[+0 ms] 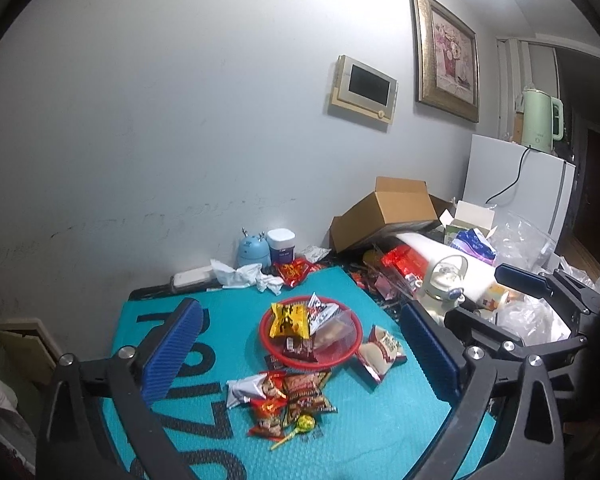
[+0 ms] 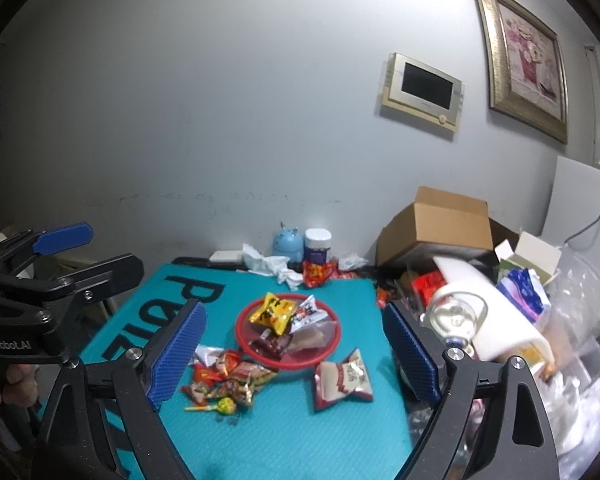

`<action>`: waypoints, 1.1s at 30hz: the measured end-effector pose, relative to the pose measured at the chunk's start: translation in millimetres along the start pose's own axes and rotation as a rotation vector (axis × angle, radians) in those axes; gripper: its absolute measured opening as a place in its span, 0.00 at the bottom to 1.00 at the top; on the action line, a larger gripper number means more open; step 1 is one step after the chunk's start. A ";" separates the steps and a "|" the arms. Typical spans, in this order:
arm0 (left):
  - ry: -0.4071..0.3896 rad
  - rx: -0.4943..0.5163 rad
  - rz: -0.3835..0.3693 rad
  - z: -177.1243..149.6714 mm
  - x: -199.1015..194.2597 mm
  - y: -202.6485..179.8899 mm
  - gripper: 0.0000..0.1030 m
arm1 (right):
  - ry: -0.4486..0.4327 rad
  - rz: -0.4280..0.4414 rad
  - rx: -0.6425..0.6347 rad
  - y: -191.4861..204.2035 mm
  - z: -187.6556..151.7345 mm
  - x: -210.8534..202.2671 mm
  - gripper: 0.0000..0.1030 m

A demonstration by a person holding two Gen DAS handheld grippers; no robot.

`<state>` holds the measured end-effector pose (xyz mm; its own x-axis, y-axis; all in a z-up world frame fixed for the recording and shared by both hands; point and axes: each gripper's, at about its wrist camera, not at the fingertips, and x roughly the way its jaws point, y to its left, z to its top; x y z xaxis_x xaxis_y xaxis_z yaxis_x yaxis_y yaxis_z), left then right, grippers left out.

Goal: Organize snacks
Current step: 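Withdraw both tools and move toward the snacks beside the basket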

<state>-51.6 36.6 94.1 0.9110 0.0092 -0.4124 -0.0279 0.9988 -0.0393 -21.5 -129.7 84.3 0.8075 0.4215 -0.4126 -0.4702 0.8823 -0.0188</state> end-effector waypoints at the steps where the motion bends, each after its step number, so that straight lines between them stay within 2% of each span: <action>1: 0.003 -0.001 0.001 -2.2 -0.9 0.0 0.97 | 0.004 0.000 0.003 0.7 -2.5 -0.9 0.89; 15: 0.101 -0.037 -0.006 -48.5 3.3 10.4 0.97 | 0.109 0.057 0.016 18.1 -46.4 11.0 0.89; 33: 0.267 -0.093 -0.032 -105.4 50.8 39.2 0.97 | 0.261 0.154 0.012 38.6 -99.4 68.4 0.89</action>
<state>-49.8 71.2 -24.2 0.7717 -0.0478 -0.6342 -0.0496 0.9896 -0.1349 -19.8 -87.6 -35.1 0.6076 0.4837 -0.6300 -0.5744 0.8154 0.0722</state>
